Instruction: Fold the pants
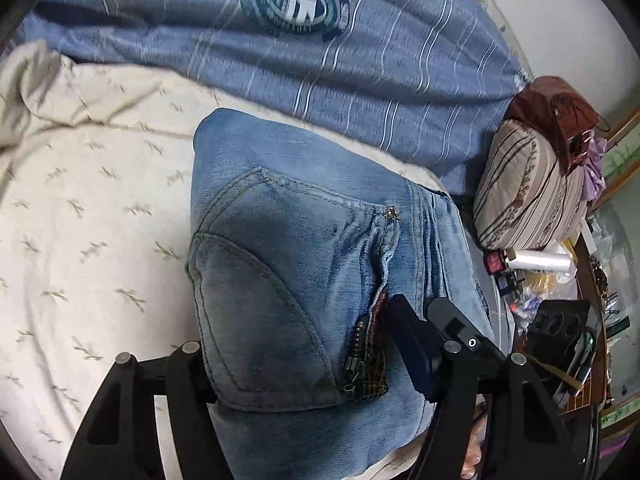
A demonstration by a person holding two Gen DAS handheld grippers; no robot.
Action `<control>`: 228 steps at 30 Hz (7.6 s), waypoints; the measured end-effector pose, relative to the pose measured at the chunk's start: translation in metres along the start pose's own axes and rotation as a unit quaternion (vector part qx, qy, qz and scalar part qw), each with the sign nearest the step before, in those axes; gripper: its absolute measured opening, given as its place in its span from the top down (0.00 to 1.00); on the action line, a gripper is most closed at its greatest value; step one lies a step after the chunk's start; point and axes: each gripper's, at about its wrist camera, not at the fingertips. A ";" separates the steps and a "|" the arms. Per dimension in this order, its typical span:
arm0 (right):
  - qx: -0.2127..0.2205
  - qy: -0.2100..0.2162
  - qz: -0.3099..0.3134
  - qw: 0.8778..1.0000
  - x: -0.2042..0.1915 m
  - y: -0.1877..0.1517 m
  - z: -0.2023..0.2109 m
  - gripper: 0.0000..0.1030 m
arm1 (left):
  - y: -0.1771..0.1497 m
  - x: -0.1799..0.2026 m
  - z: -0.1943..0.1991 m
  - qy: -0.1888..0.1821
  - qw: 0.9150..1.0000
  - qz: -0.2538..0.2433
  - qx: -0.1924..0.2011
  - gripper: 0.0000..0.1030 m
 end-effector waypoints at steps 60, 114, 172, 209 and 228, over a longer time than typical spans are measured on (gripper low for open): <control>0.150 -0.157 0.164 0.962 -0.089 -0.122 0.078 0.33 | -0.169 0.059 0.170 0.365 0.880 -0.018 0.303 0.04; 0.145 -0.164 0.187 0.958 -0.101 -0.121 0.062 0.31 | -0.180 0.024 0.153 0.372 0.874 0.012 0.311 0.00; 0.139 -0.171 0.176 0.959 -0.097 -0.118 0.060 0.31 | -0.184 0.020 0.151 0.359 0.884 -0.003 0.300 0.00; 0.133 -0.172 0.192 0.957 -0.103 -0.121 0.054 0.31 | -0.182 0.001 0.141 0.358 0.891 0.020 0.278 0.00; 0.122 -0.177 0.214 0.953 -0.110 -0.126 0.044 0.31 | -0.178 -0.017 0.136 0.338 0.905 0.037 0.256 0.00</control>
Point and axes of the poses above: each gripper's, at about its wrist camera, not at the fingertips, and z roughly against the way its jaws point, x to its right, y to its top, and after that the axes turned 15 degrees about -x, right-handed
